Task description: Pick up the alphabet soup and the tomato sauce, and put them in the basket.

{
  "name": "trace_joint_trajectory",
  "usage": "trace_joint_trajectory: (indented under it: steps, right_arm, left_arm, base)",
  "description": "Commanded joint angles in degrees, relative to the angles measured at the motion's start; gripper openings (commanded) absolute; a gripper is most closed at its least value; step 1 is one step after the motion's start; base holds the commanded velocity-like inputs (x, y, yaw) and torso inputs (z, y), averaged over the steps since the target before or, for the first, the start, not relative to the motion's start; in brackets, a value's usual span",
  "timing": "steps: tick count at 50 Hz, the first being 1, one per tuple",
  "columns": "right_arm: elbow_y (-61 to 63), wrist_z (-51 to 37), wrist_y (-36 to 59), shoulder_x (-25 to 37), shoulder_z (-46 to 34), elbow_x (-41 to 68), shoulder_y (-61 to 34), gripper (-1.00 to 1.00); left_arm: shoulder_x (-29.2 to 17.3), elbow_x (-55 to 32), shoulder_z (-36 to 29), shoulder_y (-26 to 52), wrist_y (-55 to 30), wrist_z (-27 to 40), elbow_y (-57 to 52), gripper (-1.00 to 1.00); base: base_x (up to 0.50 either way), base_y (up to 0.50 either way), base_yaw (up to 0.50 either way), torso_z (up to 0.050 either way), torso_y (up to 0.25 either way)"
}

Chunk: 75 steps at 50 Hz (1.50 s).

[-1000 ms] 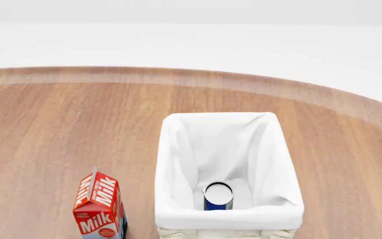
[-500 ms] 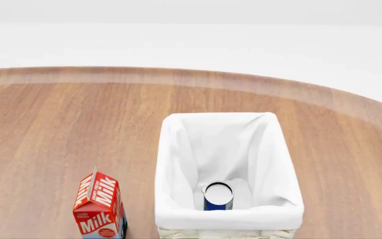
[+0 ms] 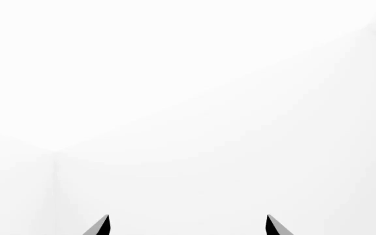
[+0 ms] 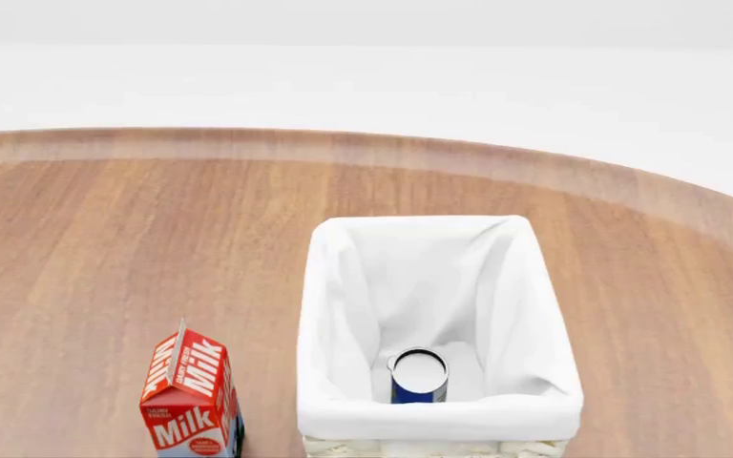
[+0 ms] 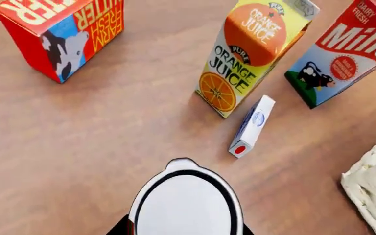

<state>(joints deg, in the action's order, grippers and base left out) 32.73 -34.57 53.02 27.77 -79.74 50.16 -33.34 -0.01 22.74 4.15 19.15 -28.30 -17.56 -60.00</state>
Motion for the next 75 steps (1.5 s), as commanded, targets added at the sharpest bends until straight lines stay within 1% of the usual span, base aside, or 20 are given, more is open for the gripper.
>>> trace_joint_trajectory:
  steps: [1,2,8,9,12,13,15,16,18,19,26,28,30,33,37,40,44,50,60,75]
  right_arm:
    - [9.9,-4.1,5.9,2.2,5.6,6.6,-4.6,-1.00]
    - [9.6,-3.4,5.1,2.6,5.2,5.3,-4.6,-1.00]
    - [12.2,-6.4,8.0,2.8,9.2,11.9,-7.5,-1.00]
    - [11.8,-5.3,6.8,3.1,8.6,10.0,-7.2,-1.00]
    - [13.6,-8.0,8.4,3.1,11.9,15.6,-9.6,-1.00]
    - [13.0,-6.7,7.3,3.4,10.9,13.2,-8.9,-1.00]
    - [13.9,-8.8,8.7,3.2,12.9,17.4,-10.7,-1.00]
    - [13.7,-7.7,7.6,3.7,12.8,15.7,-10.5,-1.00]
    - [14.7,-10.2,8.7,3.8,15.5,21.3,-13.1,-1.00]
    - [14.6,-9.2,8.0,4.1,15.2,19.5,-12.7,-1.00]
    - [16.0,-14.4,8.3,4.6,21.9,32.3,-21.5,-1.00]
    - [16.3,-13.6,7.7,5.1,22.4,31.3,-21.7,-1.00]
    - [16.1,-16.3,7.8,5.1,24.1,37.3,-25.5,-1.00]
    - [16.5,-16.3,7.5,5.7,24.7,37.5,-26.1,-1.00]
    - [16.2,-18.2,7.1,6.3,26.7,42.4,-30.5,-1.00]
    - [15.7,-16.9,6.4,7.2,28.1,41.1,-31.1,-1.00]
    - [12.8,-16.5,6.1,8.4,30.6,45.2,-36.3,-1.00]
    - [10.3,-14.8,5.9,10.1,32.6,45.4,-39.0,-1.00]
    - [3.9,-8.4,6.1,11.4,33.1,37.5,-39.3,-1.00]
    - [-13.8,1.9,3.4,7.3,29.9,22.4,-41.3,-1.00]
  left_arm:
    - [0.0,0.8,-0.7,1.4,-1.1,-0.5,0.0,1.00]
    - [0.0,0.9,-0.8,1.5,-1.2,-0.5,0.0,1.00]
    - [0.0,1.0,-0.8,2.1,-1.7,-0.7,0.0,1.00]
    - [0.0,1.0,-0.8,2.0,-1.6,-0.7,0.0,1.00]
    - [0.0,1.2,-1.1,2.1,-1.8,-0.7,0.0,1.00]
    - [0.0,1.4,-1.2,2.2,-1.8,-0.7,0.0,1.00]
    - [0.0,1.5,-1.3,2.2,-1.9,-0.8,0.0,1.00]
    - [0.0,1.3,-1.1,2.1,-1.7,-0.7,0.0,1.00]
    - [0.0,1.3,-1.1,1.9,-1.6,-0.6,0.0,1.00]
    - [0.0,1.4,-1.2,1.9,-1.6,-0.6,0.0,1.00]
    - [0.0,1.8,-1.8,2.4,-2.0,-0.7,0.0,1.00]
    - [0.0,1.7,-1.6,2.3,-1.9,-0.8,0.0,1.00]
    - [0.0,1.7,-1.6,2.0,-1.8,-0.7,0.0,1.00]
    - [0.0,1.7,-1.8,2.0,-1.8,-0.6,0.0,1.00]
    - [0.0,1.9,-1.9,2.3,-2.0,-0.7,0.0,1.00]
    - [0.0,2.0,-1.9,2.6,-2.2,-0.9,0.0,1.00]
    - [0.0,2.1,-1.9,2.7,-2.3,-1.0,0.0,1.00]
    - [0.0,2.0,-1.9,3.1,-2.5,-1.2,0.0,1.00]
    - [0.0,2.6,-2.3,3.8,-3.2,-1.5,0.0,1.00]
    - [0.0,2.8,-2.9,3.0,-2.8,-1.1,0.0,1.00]
  base:
    - [0.00,0.00,0.00,0.000,0.000]
    - [0.00,0.00,0.00,0.000,0.000]
    - [0.00,0.00,0.00,0.000,0.000]
    - [0.00,0.00,0.00,0.000,0.000]
    - [0.00,0.00,0.00,0.000,0.000]
    - [0.00,0.00,0.00,0.000,0.000]
    - [0.00,0.00,0.00,0.000,0.000]
    - [0.00,0.00,0.00,0.000,0.000]
    - [0.00,0.00,0.00,0.000,0.000]
    - [0.00,0.00,0.00,0.000,0.000]
    - [0.00,0.00,0.00,0.000,0.000]
    - [0.00,0.00,0.00,0.000,0.000]
    - [0.00,0.00,0.00,0.000,0.000]
    - [0.00,0.00,0.00,0.000,0.000]
    - [0.00,0.00,0.00,0.000,0.000]
    - [0.00,0.00,0.00,0.000,0.000]
    - [0.00,0.00,0.00,0.000,0.000]
    - [0.00,0.00,0.00,0.000,0.000]
    - [0.00,0.00,0.00,0.000,0.000]
    - [0.00,0.00,0.00,0.000,0.000]
